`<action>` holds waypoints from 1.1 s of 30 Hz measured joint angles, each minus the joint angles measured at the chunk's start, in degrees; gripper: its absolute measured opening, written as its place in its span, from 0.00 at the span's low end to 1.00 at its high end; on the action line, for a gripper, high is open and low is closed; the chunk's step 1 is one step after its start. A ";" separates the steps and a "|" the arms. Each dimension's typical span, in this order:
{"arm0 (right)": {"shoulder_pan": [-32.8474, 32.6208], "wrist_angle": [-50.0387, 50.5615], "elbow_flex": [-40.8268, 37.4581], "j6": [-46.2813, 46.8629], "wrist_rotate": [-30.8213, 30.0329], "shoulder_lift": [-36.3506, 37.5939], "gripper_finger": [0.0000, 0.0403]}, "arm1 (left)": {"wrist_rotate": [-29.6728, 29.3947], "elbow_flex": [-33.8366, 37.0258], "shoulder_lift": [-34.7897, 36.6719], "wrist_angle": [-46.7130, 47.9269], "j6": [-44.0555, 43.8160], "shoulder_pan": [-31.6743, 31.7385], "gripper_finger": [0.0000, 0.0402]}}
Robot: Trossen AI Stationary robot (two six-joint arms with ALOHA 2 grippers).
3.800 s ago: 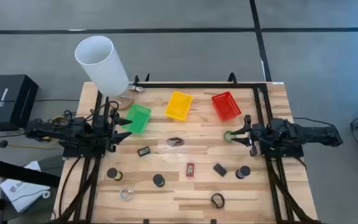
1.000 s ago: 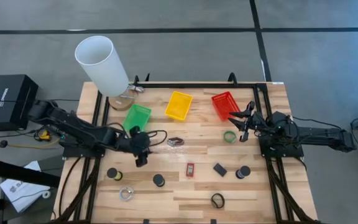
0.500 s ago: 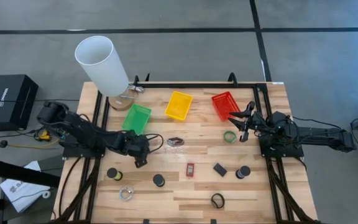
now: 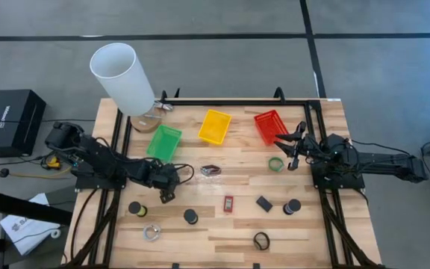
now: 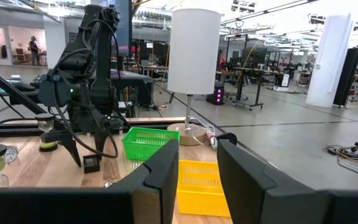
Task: Pick & Place Office items
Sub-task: Put the left black timer into the green bin
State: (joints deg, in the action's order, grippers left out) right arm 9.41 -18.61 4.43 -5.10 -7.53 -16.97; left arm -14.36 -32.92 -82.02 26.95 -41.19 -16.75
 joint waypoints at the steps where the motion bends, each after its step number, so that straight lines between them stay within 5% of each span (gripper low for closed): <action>1: 0.01 -0.01 0.00 0.00 0.00 0.00 0.26 | 0.23 0.38 0.00 -0.35 0.02 0.00 0.54; 8: 0.02 -0.01 0.00 0.00 0.00 0.00 0.26 | 0.67 0.99 1.03 -1.90 0.24 0.00 0.40; 16: 0.02 0.04 0.00 0.00 0.00 0.00 0.26 | 0.74 1.21 8.10 -2.26 1.56 0.00 0.40; 23: 0.04 0.04 0.00 0.00 0.00 0.00 0.26 | -8.18 1.15 18.75 -2.23 6.01 0.84 0.40; 33: 0.15 -1.19 0.00 0.00 -0.02 0.02 0.26 | -10.72 1.08 27.49 -2.10 26.29 18.97 0.40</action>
State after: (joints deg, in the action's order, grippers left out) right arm 9.56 -19.80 4.43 -5.10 -7.55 -16.95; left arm -25.09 -31.84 -54.52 24.86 -14.90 2.21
